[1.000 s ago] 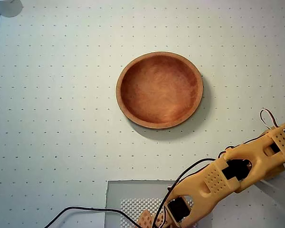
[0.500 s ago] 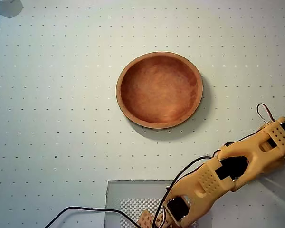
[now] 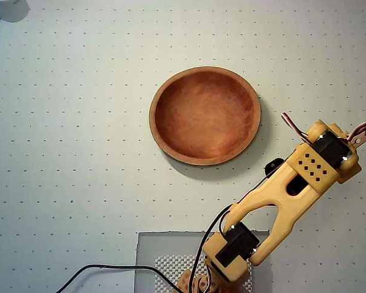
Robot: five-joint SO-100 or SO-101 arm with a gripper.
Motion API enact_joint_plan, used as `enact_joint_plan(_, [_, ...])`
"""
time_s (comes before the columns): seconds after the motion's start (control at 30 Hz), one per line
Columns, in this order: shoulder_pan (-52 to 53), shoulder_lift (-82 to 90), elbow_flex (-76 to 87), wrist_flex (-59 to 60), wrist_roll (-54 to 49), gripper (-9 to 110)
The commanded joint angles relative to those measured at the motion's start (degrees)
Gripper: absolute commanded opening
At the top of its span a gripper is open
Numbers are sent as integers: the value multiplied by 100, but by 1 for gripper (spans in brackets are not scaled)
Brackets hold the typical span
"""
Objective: Grasp a clothespin and put it in the bowl.
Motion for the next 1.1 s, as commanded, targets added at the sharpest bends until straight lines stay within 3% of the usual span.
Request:
enact_joint_plan(0.0, [-431,1134,-62,334,-97,-3])
enact_joint_plan(0.5, [-3639,2522,-62,791,-18,-3])
enact_joint_plan(0.87, [-4852,2461,-62,712,-79,-3])
enact_joint_plan(1.07, [-5001,2294,-70,606,-88,-3])
